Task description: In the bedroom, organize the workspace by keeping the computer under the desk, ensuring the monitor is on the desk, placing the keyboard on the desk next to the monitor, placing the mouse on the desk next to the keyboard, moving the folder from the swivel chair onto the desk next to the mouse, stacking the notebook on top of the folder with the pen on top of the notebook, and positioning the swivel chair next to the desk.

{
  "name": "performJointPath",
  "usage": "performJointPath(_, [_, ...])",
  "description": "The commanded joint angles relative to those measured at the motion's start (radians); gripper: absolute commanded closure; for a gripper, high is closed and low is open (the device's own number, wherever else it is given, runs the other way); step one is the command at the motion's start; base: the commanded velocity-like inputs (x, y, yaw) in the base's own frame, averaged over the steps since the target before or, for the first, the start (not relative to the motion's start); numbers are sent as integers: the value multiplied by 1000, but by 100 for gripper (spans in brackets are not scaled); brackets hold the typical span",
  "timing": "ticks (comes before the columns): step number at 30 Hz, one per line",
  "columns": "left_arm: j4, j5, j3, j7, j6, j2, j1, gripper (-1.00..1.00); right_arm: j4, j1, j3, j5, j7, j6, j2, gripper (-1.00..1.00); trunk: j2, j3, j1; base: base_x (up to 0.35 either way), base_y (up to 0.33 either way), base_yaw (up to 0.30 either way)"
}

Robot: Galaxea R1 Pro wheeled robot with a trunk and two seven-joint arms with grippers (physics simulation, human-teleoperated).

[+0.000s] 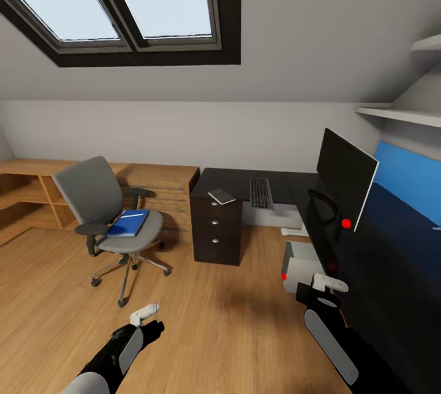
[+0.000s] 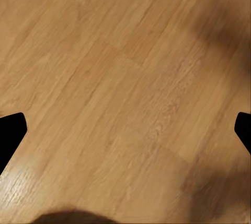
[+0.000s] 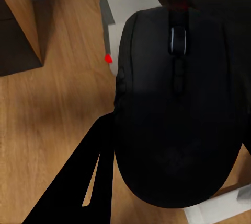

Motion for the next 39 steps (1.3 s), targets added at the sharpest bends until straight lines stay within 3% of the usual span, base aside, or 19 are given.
performJointPath(1, [21,10,2,5,-20,0,0,-100,-1,-1,3,-6,-5,3,-1,100,6,2,-4,0,0,0])
performJointPath(2, [81,9,1,5,-73,0,0,-100,-1,-1,3,-6,-5,2,-1,100,13,5,-8,0,0,0])
performJointPath(3, [208,6,0,4,-151,0,0,-100,-1,-1,3,-6,-5,1,-1,100,20,8,-12,0,0,0])
performJointPath(5, [300,-17,-1,4,-233,1,0,-100,-1,-1,2,-6,-5,2,-1,100,34,15,-19,0,0,0])
performJointPath(6, [323,-29,-1,4,-260,1,0,-100,-1,-1,2,-6,-5,2,-1,100,41,18,-23,0,0,0])
performJointPath(8, [392,-100,-1,4,-413,3,18,-100,7,-1,3,-6,-5,1,-1,100,55,24,-31,0,0,0])
performJointPath(9, [402,-112,-1,4,-439,3,22,-100,8,-1,4,-6,-5,1,-1,100,62,27,-35,0,0,0])
performJointPath(10, [429,-145,-1,4,-510,4,33,-100,15,-1,4,-5,-5,0,0,100,69,30,-38,0,0,0])
performJointPath(11, [435,-153,-1,5,-526,6,35,-100,18,-1,4,-5,-5,-1,-1,100,76,33,-42,0,0,13])
performJointPath(22, [441,-162,0,9,-543,6,38,-100,29,-1,36,6,-5,-37,9,100,153,68,-84,0,0,211])
performJointPath(30, [441,-162,0,10,-544,7,38,-100,29,-1,39,8,-5,-38,8,100,153,68,-84,42,0,128])
performJointPath(39, [442,-163,0,12,-543,6,39,-100,29,-1,39,9,-5,-38,8,100,153,68,-84,286,0,5])
